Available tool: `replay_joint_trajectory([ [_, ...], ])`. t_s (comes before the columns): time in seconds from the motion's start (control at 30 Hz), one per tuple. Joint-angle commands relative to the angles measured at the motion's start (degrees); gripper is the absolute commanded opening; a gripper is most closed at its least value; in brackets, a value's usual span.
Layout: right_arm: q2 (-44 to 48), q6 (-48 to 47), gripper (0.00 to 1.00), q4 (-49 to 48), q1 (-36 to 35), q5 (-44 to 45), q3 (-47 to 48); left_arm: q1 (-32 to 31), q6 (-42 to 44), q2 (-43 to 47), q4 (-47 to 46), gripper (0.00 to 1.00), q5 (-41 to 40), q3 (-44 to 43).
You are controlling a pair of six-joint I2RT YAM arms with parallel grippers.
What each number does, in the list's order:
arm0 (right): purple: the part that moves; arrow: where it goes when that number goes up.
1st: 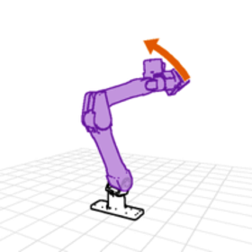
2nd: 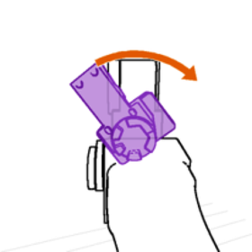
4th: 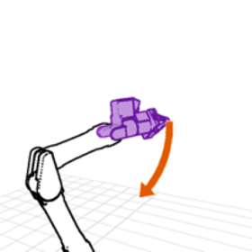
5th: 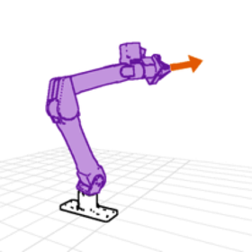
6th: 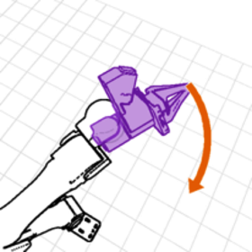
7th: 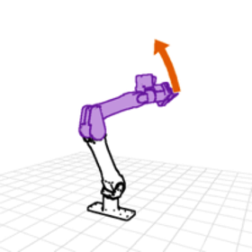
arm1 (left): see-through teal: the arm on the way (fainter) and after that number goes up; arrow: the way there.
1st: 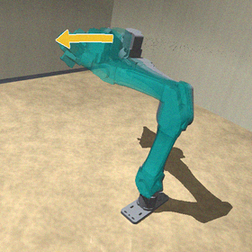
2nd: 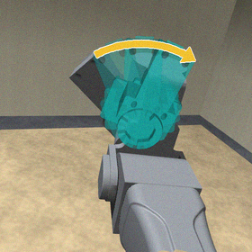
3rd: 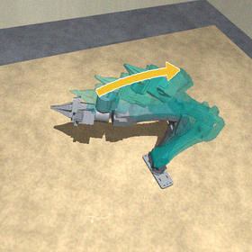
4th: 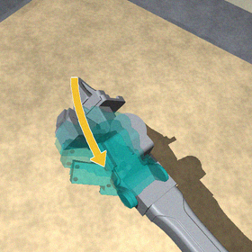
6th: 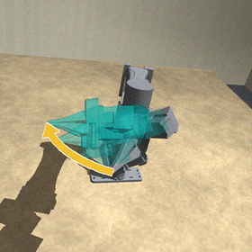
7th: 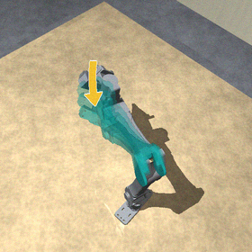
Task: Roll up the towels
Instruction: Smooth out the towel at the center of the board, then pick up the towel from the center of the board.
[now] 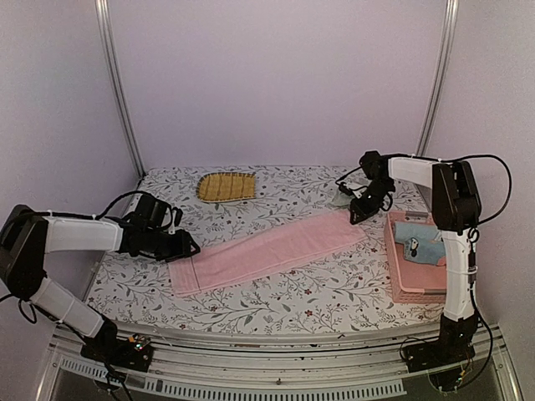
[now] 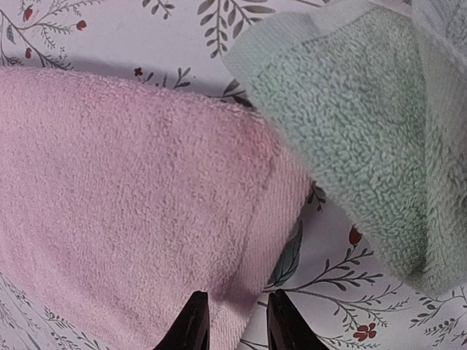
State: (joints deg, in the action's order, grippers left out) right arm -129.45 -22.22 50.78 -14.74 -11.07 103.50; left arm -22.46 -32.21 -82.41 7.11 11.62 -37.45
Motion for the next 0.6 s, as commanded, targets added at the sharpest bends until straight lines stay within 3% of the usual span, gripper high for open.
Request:
replay_joint_trajectory([
  [0.0, 1.5, 1.39, 0.3, 0.85, 0.74, -2.6, -0.94, -0.66, 0.15, -0.19, -1.1, 0.43, 0.82, -0.55],
  [0.3, -1.78, 1.67, 0.31, 1.17, 0.75, -2.21, -0.76, -0.75, 0.8, 0.11, -0.37, 0.44, 0.69, -0.54],
  [0.57, -3.55, 2.03, 0.31, 0.54, 0.42, 4.81, -1.71, -0.75, 0.59, 0.31, -0.35, 0.44, -0.26, -0.93],
])
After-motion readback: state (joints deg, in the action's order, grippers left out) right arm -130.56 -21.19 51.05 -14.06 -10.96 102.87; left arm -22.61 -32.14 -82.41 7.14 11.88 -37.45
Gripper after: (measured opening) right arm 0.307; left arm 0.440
